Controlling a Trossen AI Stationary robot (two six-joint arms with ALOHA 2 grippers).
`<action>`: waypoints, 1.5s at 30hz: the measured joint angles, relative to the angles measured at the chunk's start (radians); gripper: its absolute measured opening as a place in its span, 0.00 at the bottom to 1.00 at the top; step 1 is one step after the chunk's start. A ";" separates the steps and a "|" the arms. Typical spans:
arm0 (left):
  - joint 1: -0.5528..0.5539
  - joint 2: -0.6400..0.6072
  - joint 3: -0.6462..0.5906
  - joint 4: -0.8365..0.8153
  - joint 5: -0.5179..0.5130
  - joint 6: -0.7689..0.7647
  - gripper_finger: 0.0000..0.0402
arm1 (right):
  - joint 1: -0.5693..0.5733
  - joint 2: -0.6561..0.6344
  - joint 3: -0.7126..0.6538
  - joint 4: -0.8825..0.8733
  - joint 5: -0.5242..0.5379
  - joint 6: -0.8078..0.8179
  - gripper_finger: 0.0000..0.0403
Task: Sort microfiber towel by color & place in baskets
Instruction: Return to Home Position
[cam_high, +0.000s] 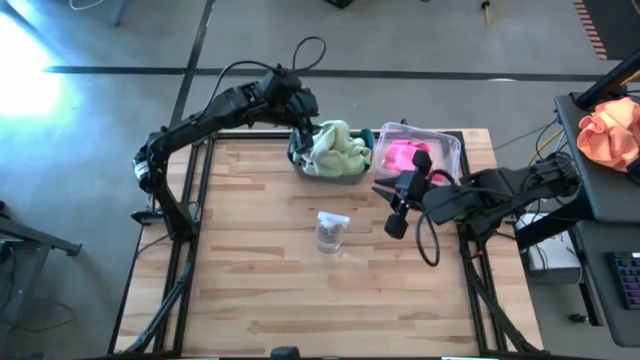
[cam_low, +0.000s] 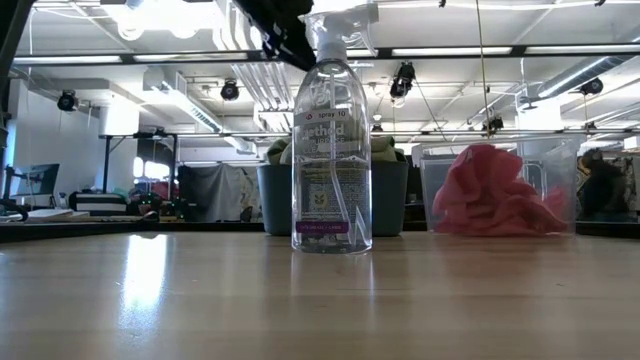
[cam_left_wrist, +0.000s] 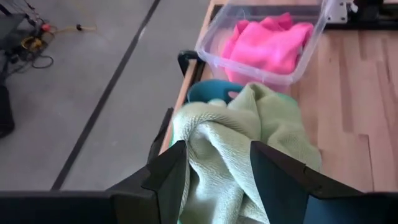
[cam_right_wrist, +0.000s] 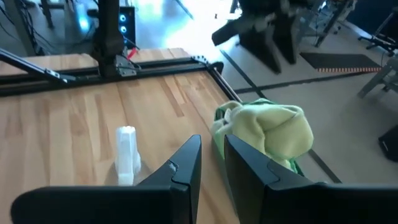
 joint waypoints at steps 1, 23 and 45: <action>-0.001 0.000 0.009 0.000 -0.003 0.000 0.41 | 0.000 0.002 0.000 -0.009 0.001 0.009 0.16; -0.027 0.002 0.294 -0.421 -0.300 -0.301 0.40 | 0.000 0.011 0.000 -0.033 0.010 0.026 0.16; -0.176 0.001 0.052 -0.444 0.056 -0.200 0.40 | 0.000 0.011 -0.001 -0.032 0.010 0.065 0.16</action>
